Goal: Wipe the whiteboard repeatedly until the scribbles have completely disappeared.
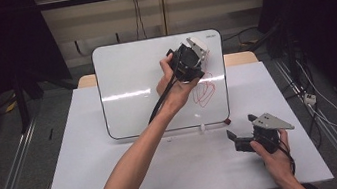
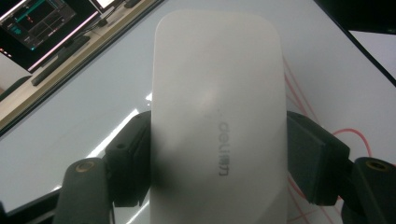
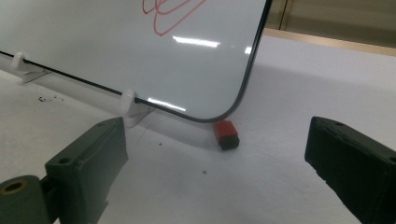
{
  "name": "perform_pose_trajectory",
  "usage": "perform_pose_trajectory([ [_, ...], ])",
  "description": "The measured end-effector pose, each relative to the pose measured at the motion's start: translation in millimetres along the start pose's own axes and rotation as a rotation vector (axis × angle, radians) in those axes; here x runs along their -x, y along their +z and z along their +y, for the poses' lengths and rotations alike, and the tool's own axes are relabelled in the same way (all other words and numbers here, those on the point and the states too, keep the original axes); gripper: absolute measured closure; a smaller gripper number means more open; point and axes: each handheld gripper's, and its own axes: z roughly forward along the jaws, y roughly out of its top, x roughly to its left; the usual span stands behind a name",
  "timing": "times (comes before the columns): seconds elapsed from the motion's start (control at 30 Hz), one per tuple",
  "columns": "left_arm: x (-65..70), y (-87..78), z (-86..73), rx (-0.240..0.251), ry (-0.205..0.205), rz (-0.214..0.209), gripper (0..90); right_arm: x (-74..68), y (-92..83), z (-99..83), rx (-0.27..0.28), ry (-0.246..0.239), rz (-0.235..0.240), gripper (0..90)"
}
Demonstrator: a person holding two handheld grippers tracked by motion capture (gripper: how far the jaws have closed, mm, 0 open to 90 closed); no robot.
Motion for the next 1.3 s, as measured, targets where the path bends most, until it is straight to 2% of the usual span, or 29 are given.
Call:
perform_pose_trajectory([
  [0.53,20.0,2.0,-2.4,-0.002,0.031,-0.002,30.8,-1.5,1.5,0.4,-0.003,-0.001,0.004,5.7],
  [0.67,20.0,0.9,-2.7,0.001,0.036,-0.004,30.7,-1.2,1.6,0.3,-0.002,-0.003,0.004,5.6],
  [0.77,21.6,0.7,-2.4,0.000,0.054,-0.001,30.8,-1.5,2.0,0.3,-0.004,-0.003,0.006,5.6],
  [1.0,16.8,1.5,0.5,-0.012,0.038,-0.026,30.8,-0.8,1.6,0.3,-0.001,-0.003,0.005,5.6],
  [1.3,6.7,3.9,13.5,-0.021,0.005,-0.027,30.9,0.2,0.3,-0.2,0.000,0.005,0.007,5.6],
])
